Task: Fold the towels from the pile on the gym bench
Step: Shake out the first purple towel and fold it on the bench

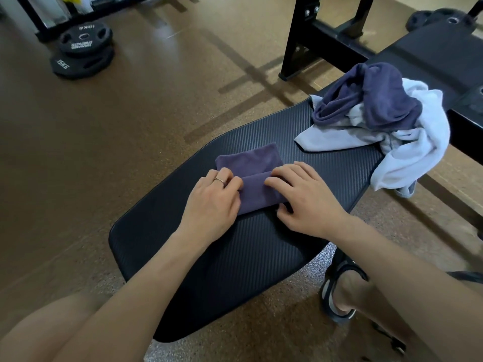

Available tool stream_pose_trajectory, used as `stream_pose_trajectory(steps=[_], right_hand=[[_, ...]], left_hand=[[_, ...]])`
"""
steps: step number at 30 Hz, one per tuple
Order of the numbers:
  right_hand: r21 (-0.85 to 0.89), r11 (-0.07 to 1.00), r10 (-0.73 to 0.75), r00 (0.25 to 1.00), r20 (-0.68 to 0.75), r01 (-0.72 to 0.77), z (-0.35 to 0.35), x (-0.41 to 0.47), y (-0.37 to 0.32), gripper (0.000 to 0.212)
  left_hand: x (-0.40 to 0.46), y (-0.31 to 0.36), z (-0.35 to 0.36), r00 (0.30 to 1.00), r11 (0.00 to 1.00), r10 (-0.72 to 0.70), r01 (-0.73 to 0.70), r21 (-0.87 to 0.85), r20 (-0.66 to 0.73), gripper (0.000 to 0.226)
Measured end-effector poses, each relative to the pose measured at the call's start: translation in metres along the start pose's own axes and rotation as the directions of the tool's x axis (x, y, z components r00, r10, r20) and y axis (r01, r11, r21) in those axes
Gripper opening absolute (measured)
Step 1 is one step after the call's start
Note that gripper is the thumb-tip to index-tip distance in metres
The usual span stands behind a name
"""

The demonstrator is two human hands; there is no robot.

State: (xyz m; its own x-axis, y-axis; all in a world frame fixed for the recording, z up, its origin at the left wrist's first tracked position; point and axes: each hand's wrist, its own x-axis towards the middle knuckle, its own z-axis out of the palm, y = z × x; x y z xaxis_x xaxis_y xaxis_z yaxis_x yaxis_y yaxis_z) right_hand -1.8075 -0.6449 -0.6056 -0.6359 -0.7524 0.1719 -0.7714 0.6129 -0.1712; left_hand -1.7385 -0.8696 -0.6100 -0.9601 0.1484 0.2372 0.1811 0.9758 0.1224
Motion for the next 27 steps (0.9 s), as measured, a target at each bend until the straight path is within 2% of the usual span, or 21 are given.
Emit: stream_pose_trajectory(steps=[2,5,8,11,13,15,17,20,23,27], right_hand=[[-0.016,0.999,0.036,0.996,0.080,-0.035,0.003,0.001,0.004,0.059],[-0.005,0.998,0.059,0.994,0.090,-0.059,0.003,0.006,0.006,0.060],[0.085,0.993,0.085,0.996,0.025,-0.087,0.001,0.011,0.005,0.051],[0.327,0.926,0.220,0.973,-0.066,-0.188,-0.006,0.015,0.005,0.041],[0.480,0.838,0.324,0.945,-0.052,-0.260,-0.010,0.016,0.005,0.033],[0.543,0.780,0.373,0.928,-0.004,-0.311,-0.009,0.017,0.004,0.025],[0.578,0.725,0.417,0.906,0.066,-0.375,-0.006,0.018,0.004,0.019],[0.590,0.661,0.469,0.869,0.156,-0.463,-0.001,0.019,0.005,0.020],[0.551,0.686,0.475,0.866,0.155,-0.475,0.004,0.019,0.005,0.030],[0.506,0.733,0.445,0.883,0.148,-0.454,0.010,0.017,0.004,0.020]], left_hand=[[0.000,-0.002,-0.006,0.996,0.998,-0.034,0.038,-0.041,0.076,0.034],[-0.002,-0.005,-0.008,0.982,1.000,-0.026,0.026,0.002,0.187,0.054],[-0.002,-0.004,-0.007,0.988,0.999,-0.042,0.046,-0.024,0.150,0.045],[0.003,-0.006,-0.015,0.992,0.981,-0.105,0.115,-0.159,0.066,0.032],[0.005,-0.010,-0.019,0.979,0.940,-0.179,0.199,-0.278,0.096,0.024],[0.006,-0.011,-0.021,0.944,0.872,-0.276,0.324,-0.367,0.179,0.016],[0.006,-0.012,-0.019,0.895,0.802,-0.363,0.442,-0.403,0.258,0.013],[0.007,-0.010,-0.015,0.840,0.734,-0.440,0.541,-0.411,0.319,0.017],[0.007,-0.008,-0.014,0.824,0.737,-0.457,0.562,-0.375,0.337,0.018],[0.004,-0.003,-0.010,0.841,0.789,-0.433,0.528,-0.315,0.324,0.011]])
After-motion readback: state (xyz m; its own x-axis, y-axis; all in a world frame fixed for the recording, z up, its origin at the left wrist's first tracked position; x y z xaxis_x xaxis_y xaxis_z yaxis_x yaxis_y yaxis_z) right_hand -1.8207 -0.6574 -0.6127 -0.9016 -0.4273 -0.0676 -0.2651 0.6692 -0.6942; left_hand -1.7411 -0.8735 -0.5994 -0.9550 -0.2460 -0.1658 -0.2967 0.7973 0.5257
